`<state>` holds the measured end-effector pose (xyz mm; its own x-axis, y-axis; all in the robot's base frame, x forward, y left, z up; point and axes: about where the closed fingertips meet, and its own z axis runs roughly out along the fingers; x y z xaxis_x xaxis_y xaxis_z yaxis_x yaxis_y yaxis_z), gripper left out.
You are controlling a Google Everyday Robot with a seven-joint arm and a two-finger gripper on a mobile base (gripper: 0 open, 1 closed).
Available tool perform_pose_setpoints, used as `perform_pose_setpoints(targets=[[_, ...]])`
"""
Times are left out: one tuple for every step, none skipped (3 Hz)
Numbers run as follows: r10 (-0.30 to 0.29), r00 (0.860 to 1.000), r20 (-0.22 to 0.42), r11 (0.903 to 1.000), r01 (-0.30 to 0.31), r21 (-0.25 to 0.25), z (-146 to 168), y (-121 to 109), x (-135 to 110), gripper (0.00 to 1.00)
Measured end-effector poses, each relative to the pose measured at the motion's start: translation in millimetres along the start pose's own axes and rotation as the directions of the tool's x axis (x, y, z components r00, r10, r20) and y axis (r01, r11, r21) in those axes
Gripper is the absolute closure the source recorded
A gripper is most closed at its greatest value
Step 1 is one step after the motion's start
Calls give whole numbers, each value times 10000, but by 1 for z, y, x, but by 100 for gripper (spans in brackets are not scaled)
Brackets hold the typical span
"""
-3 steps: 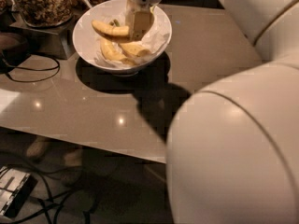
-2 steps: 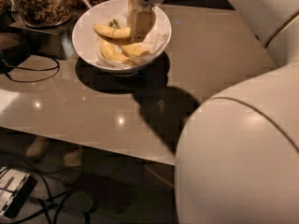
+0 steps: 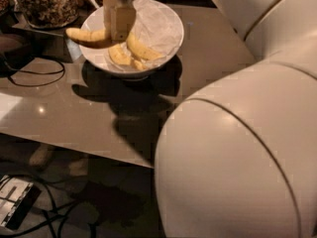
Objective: Pick banana from white bowl
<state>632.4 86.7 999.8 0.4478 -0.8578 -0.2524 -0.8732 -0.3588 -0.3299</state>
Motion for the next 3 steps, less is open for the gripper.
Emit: perform_pose_setpoints(targets=[[-1334, 9906, 309, 9896, 1349, -507, 11, -5, -46, 100], [-1440, 9890, 332, 9880, 1456, -521, 11, -5, -50, 100], [-1573, 9866, 433, 9858, 1595, -522, 20, -7, -57, 100]])
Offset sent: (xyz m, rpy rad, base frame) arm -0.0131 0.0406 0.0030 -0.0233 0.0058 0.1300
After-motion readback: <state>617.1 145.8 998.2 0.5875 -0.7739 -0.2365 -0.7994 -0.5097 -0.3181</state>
